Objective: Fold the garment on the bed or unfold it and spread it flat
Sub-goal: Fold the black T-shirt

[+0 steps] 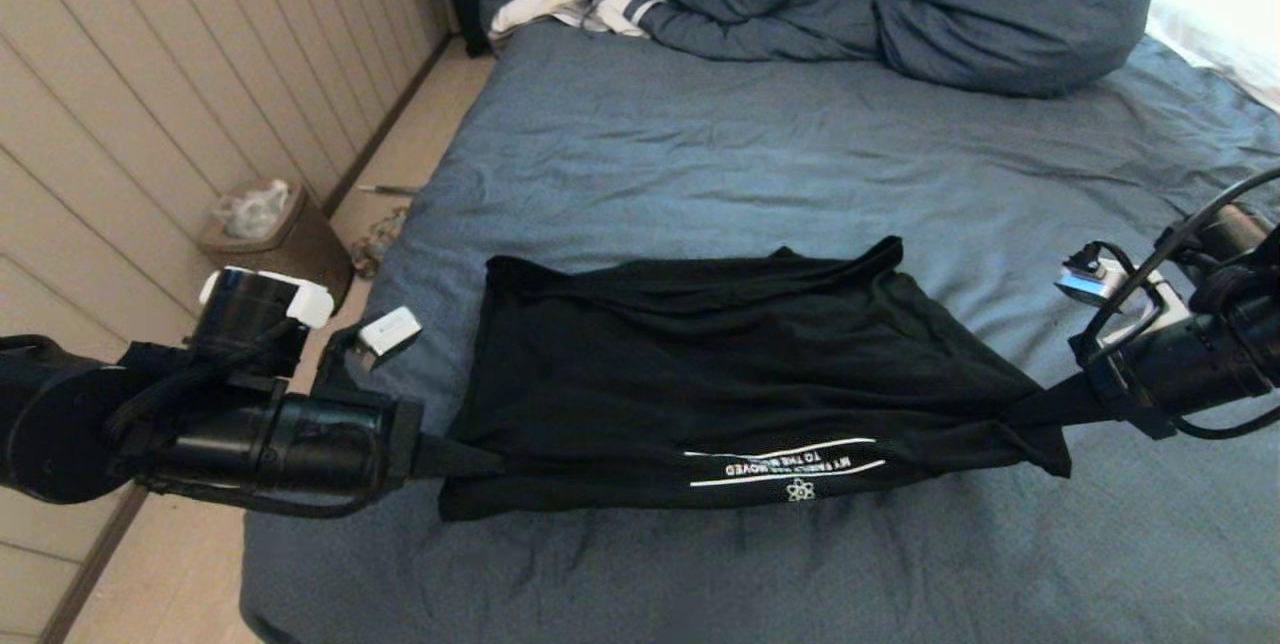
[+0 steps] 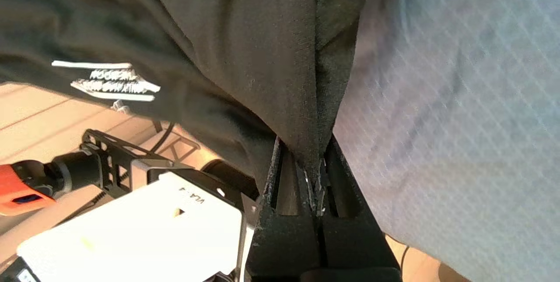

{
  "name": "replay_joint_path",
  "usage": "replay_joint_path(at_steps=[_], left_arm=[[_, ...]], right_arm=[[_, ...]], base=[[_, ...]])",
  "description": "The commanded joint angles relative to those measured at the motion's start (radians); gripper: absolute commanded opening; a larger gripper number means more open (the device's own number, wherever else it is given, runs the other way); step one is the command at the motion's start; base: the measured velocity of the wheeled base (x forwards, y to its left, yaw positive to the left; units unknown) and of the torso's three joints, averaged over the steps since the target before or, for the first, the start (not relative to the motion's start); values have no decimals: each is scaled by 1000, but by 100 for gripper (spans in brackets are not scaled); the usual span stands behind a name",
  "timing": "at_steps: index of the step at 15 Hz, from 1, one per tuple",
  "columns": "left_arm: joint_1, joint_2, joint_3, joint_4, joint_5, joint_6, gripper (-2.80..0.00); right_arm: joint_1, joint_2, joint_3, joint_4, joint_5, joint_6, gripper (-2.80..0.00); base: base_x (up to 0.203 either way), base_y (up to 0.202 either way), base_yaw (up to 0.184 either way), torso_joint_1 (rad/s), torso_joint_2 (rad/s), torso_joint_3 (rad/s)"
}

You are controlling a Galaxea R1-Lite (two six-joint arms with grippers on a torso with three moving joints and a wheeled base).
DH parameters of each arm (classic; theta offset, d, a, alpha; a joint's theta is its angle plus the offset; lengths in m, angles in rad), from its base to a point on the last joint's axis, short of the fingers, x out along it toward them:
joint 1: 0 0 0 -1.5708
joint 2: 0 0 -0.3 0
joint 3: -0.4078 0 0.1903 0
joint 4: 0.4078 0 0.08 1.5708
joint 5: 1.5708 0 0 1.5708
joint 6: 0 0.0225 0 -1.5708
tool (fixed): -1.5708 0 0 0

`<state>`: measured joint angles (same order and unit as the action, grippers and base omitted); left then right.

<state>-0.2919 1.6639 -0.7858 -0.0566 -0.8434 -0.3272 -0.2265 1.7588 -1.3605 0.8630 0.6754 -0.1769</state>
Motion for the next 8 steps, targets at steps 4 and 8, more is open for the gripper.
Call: replay_joint_path(at_steps=[4,8], left_arm=[[0,-52,154,-37,-38,30,-280],[0,-42,189,-132,-37,26,-280]], right_arm=[[-64,-10,94,2,4,-95,-280],[-66,-7,114,-4,3,-99,-280]], base=[[0,0,0,0,0,0],[0,0,0,0,0,0]])
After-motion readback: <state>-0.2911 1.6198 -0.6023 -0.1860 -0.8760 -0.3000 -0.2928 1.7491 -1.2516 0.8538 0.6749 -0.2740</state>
